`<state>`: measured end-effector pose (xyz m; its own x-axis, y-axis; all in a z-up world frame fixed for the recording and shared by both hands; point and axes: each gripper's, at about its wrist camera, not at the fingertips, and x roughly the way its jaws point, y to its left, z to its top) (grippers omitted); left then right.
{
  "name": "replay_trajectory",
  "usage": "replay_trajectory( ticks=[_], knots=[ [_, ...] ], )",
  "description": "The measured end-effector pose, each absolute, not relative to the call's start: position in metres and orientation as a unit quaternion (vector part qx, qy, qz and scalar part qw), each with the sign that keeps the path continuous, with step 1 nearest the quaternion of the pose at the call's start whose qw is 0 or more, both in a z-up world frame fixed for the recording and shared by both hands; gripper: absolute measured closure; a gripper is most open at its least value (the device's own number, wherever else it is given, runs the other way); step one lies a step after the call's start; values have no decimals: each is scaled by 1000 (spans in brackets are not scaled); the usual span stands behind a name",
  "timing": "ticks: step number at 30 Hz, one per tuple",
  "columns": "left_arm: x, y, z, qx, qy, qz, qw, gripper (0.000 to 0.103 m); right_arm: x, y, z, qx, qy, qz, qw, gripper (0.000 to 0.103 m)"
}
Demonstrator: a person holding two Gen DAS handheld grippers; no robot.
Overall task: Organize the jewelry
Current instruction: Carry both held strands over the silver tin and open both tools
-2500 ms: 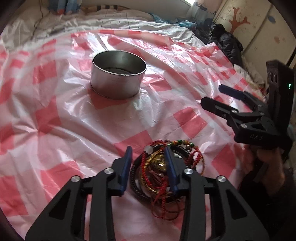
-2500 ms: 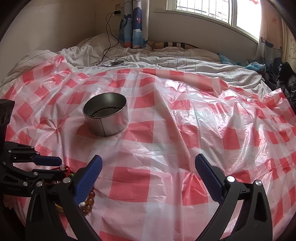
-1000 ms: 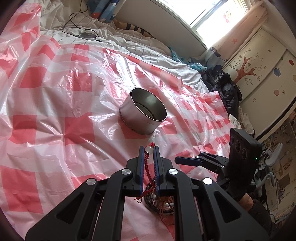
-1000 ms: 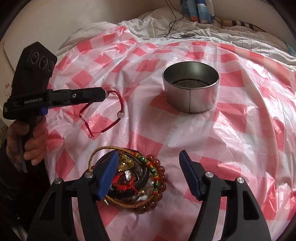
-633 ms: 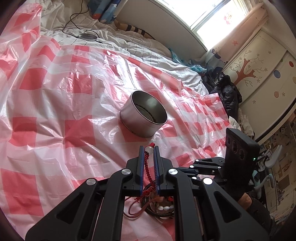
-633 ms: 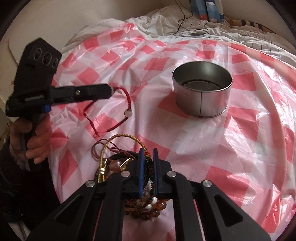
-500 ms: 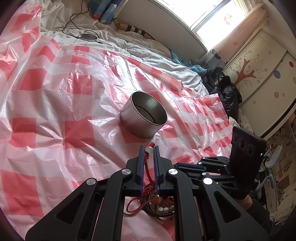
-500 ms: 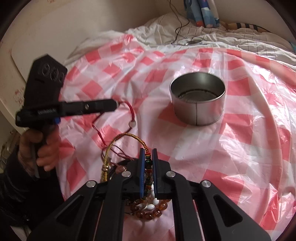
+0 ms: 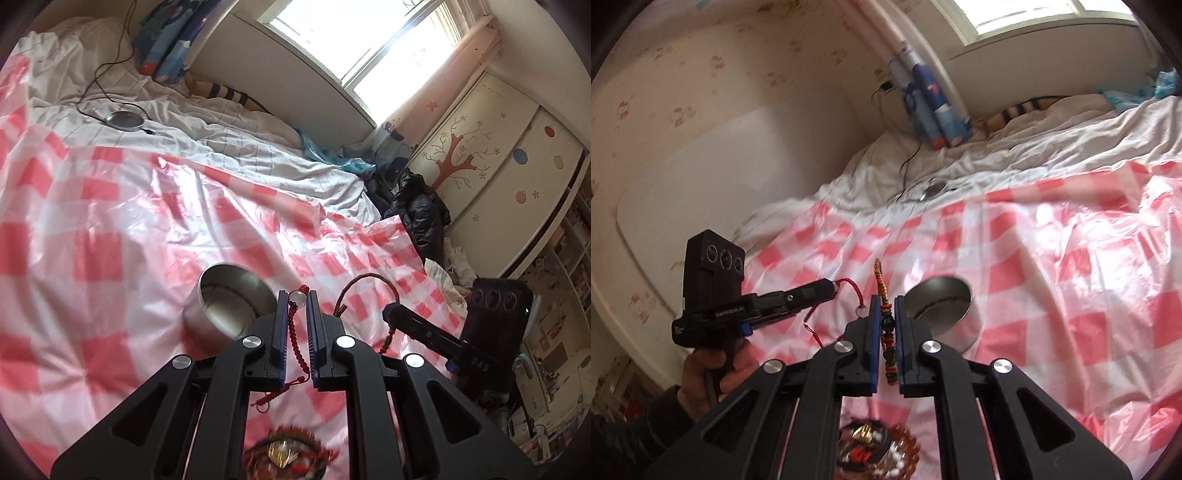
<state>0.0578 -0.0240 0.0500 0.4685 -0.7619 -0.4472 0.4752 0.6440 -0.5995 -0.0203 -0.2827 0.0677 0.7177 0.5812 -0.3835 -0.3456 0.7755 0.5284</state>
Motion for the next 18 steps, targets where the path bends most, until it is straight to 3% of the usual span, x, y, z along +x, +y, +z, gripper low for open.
replay_trajectory(
  ticks=[5,9,12,14,16,18],
  knots=[
    [100,-67,32,-185,388,-376,821,94,4,-303,66,245,265,236,902,95],
    [121,-89,5,-102,424,-293,851,92,25,-308,58,254,278,226,899,95],
    [123,-85,4,-70,432,-255,862,79,43,-304,49,262,292,226,892,95],
    [119,-73,15,-60,416,-234,877,62,54,-297,45,262,304,230,887,95],
    [114,-56,30,-75,395,-220,889,53,63,-285,37,260,320,236,880,95],
    [109,-38,37,-89,386,-208,894,51,71,-274,29,263,338,248,869,95]
  ],
)
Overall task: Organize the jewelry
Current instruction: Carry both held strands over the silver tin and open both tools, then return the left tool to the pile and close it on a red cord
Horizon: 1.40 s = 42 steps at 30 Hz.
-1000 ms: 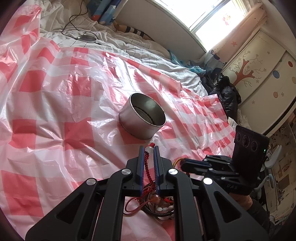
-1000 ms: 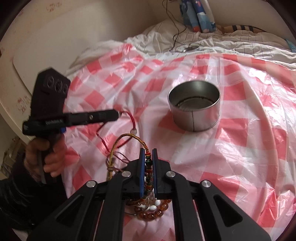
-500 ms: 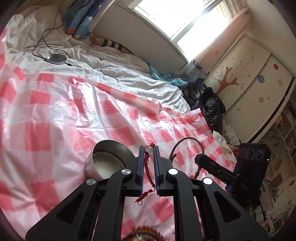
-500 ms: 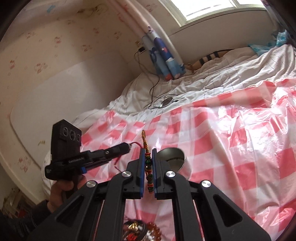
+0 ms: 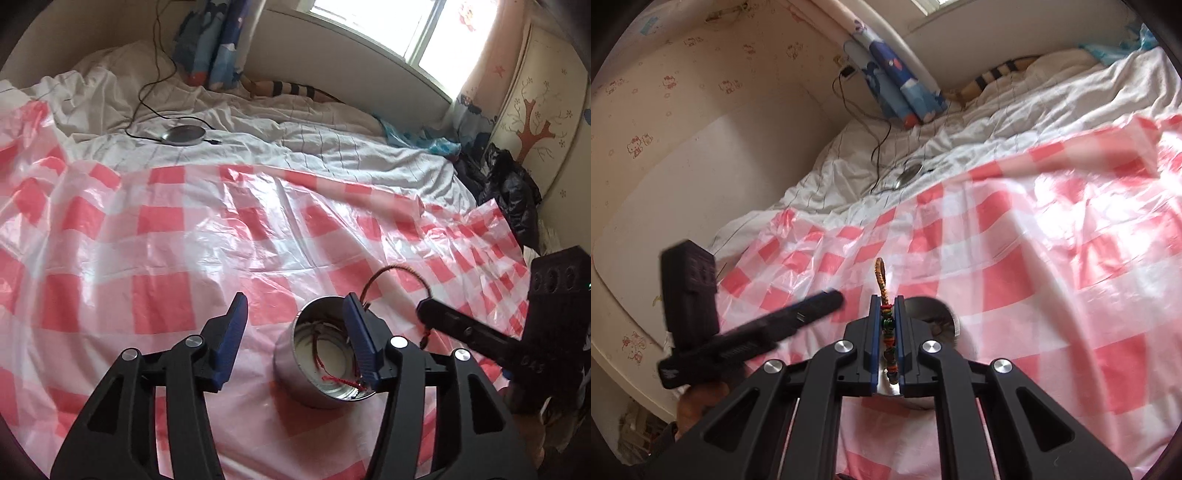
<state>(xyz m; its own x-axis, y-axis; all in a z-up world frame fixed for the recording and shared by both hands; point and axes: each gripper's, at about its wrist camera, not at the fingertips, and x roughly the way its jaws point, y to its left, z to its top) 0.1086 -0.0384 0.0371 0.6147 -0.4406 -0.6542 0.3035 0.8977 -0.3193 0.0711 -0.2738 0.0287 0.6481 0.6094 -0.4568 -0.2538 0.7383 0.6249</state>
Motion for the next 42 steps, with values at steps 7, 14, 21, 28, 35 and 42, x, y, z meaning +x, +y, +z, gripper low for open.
replay_trajectory(
  ticks=[7,14,21,28,35,42],
  knots=[
    [75,-12,30,-82,412,-202,885,50,62,-262,29,171,354,161,906,53],
    [23,-12,1,-47,464,-247,849,48,16,-292,45,208,336,180,901,39],
    [0,-1,-8,-26,486,-272,830,47,-42,-283,22,244,407,241,847,28],
    [-14,-17,-18,30,490,-302,818,40,-69,-259,5,243,439,253,827,28],
    [-24,-30,-32,83,498,-312,805,35,-72,-242,-5,230,455,262,819,28],
    [-27,-28,-33,64,504,-347,788,80,-68,-225,-11,202,468,261,820,75]
  ],
)
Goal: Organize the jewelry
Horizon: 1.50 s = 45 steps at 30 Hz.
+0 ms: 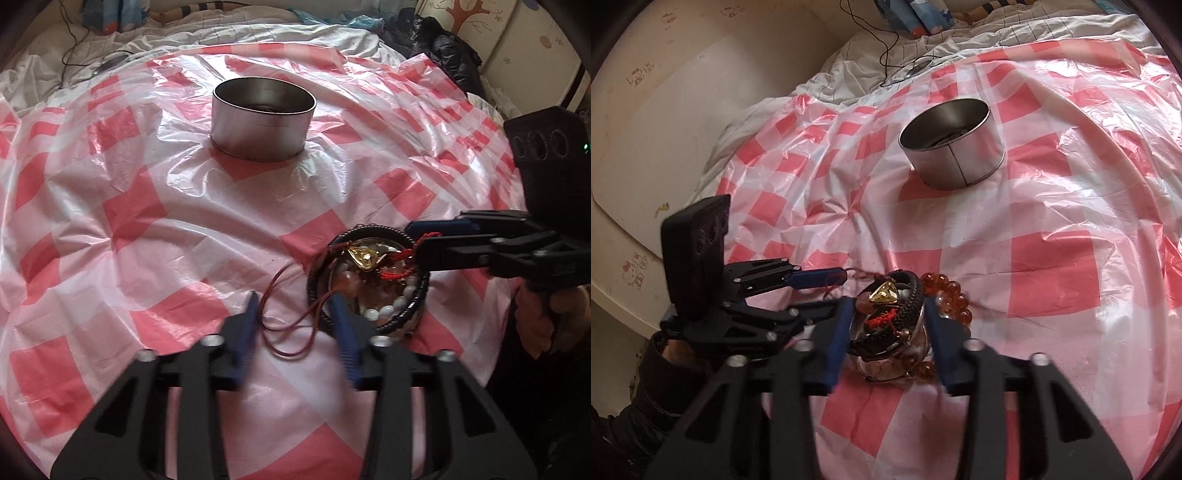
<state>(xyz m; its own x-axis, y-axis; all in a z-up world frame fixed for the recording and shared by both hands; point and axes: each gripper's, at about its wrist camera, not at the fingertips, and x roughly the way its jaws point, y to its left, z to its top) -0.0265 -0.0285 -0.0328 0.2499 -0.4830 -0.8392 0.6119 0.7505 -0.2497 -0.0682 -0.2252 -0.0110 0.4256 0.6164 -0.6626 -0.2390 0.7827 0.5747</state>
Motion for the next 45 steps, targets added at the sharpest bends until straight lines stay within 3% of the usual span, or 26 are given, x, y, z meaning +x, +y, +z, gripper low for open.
replay_trajectory(
  ticks=[2,3,13,16,17,18,19,20,24,26,27,29,31,45],
  knots=[
    [-27,-29,-31,58,503,-355,786,100,-70,-224,-8,195,460,259,826,89],
    [-28,-29,-29,59,499,-357,788,100,-71,-226,-6,195,455,257,830,99],
    [-17,7,8,-65,446,-387,804,100,-78,-249,10,257,388,274,842,99],
    [-14,12,13,-77,437,-383,810,100,-75,-247,5,262,408,280,829,97],
    [-14,13,13,-79,437,-382,810,100,-75,-246,4,255,416,273,829,93],
    [-13,14,14,-81,438,-380,810,100,-76,-244,6,248,419,268,832,64],
    [-13,14,14,-80,438,-378,811,100,-78,-242,7,242,418,263,835,29],
    [-12,15,14,-80,439,-377,812,100,-81,-240,9,236,415,254,841,24],
    [-11,13,15,-81,439,-376,812,100,-81,-236,3,224,429,247,840,24],
    [-11,15,14,-82,439,-375,812,100,-77,-232,-3,218,443,244,835,39],
    [-11,15,14,-80,439,-374,813,100,-76,-231,-6,215,450,246,831,64],
    [-11,15,14,-80,439,-372,814,100,-75,-227,-10,208,462,250,825,85],
    [-10,16,15,-82,439,-370,815,100,-79,-225,-6,199,451,260,830,96],
    [-8,8,30,-99,417,-386,817,100,-91,-259,25,288,337,292,847,97]
  ],
)
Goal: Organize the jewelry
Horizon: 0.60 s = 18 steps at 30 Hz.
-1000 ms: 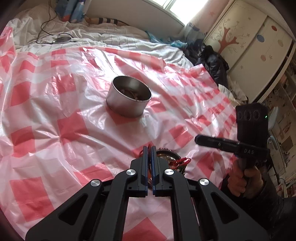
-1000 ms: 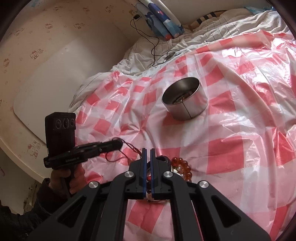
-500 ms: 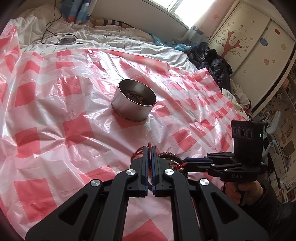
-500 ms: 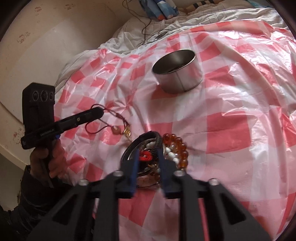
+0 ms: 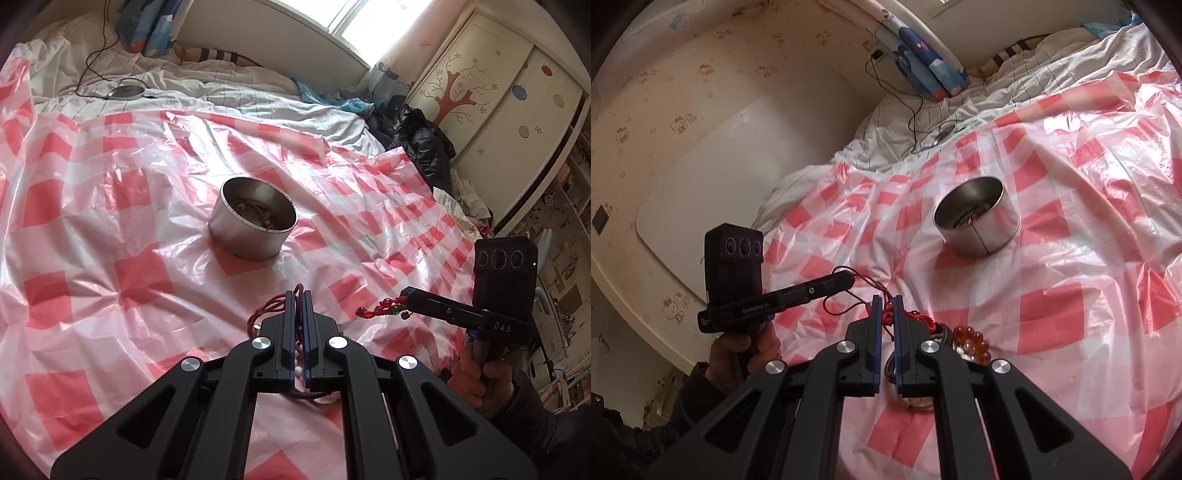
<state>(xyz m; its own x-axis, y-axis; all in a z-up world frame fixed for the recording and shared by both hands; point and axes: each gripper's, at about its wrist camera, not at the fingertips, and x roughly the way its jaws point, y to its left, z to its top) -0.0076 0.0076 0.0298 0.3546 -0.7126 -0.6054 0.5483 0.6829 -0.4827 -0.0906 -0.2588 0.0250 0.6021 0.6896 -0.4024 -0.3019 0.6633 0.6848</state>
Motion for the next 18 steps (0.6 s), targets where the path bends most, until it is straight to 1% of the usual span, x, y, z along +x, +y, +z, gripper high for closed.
replay_trajectory(
  ticks=[12,18],
  knots=[
    [30,-30,61,-132,376,-401,825,100,-42,-287,35,347,292,282,845,97],
    [70,-47,59,-171,365,-401,822,100,-18,-297,36,361,286,272,845,97]
  ],
)
